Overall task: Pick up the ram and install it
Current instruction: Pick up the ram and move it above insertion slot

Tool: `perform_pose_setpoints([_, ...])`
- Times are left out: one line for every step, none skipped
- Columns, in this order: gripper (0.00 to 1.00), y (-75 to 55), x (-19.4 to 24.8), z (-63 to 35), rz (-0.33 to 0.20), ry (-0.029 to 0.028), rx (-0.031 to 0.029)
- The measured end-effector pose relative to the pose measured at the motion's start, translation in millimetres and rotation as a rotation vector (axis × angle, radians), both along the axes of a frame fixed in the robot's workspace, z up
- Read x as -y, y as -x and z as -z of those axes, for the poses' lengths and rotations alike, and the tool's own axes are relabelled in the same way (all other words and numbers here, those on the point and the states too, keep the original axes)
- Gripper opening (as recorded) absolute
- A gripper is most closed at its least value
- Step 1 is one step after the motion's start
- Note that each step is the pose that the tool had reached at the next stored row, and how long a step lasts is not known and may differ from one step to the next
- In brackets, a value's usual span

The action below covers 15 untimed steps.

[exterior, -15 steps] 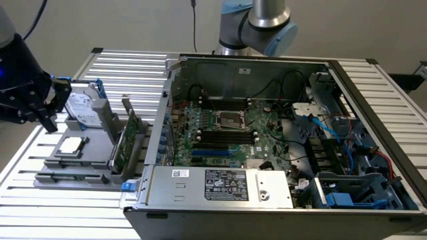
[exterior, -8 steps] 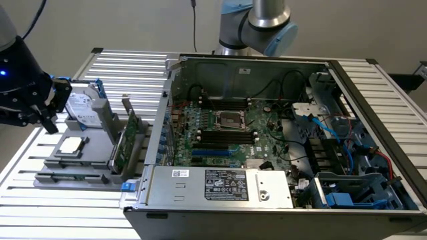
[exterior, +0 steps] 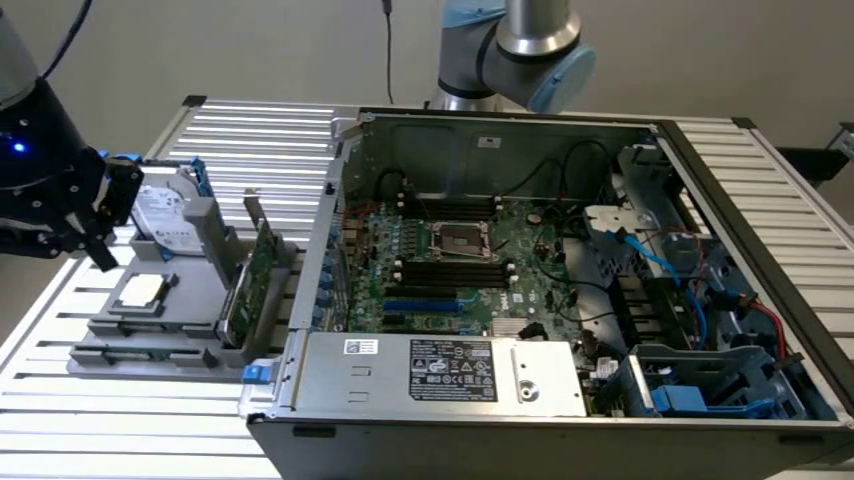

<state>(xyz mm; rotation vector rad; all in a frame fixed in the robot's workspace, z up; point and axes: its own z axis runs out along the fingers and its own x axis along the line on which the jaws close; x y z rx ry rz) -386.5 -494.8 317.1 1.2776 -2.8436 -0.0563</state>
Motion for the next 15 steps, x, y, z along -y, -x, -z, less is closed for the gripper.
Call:
perform_pose_setpoints([0.11,0.0,0.0,0.5,-0.02,0.0001,0.0001])
perform_pose_setpoints([0.11,0.0,0.0,1.0,-0.038,0.0001,0.0006])
perform_pose_setpoints([0.11,0.0,0.0,1.5,-0.056,0.0001,0.0013])
perform_pose_setpoints([0.11,0.0,0.0,1.9,-0.074,0.0001,0.0023])
perform_pose_setpoints([0.11,0.0,0.0,2.4,-0.092,0.0002,0.0034])
perform_pose_setpoints([0.11,0.0,0.0,2.7,-0.109,0.0003,0.0046])
perform_pose_setpoints([0.11,0.0,0.0,3.1,-0.128,0.0003,0.0064])
perform_pose_setpoints([0.11,0.1,0.0,3.5,-0.146,0.0005,0.0085])
perform_pose_setpoints([0.11,0.0,0.0,3.9,-0.164,0.0006,0.0111])
perform_pose_setpoints([0.11,0.0,0.0,4.3,-0.183,0.0006,0.0138])
perform_pose_setpoints([0.11,0.0,0.0,4.6,-0.201,0.0007,0.0162])
perform_pose_setpoints([0.11,0.0,0.0,5.0,-0.219,0.0008,0.0188])
perform_pose_setpoints([0.11,0.0,0.0,5.3,-0.237,0.0009,0.0212])
perform_pose_setpoints([0.11,0.0,0.0,5.7,-0.255,0.001,0.0238])
perform_pose_setpoints([0.11,0.0,0.0,6.1,-0.273,0.001,0.0264])
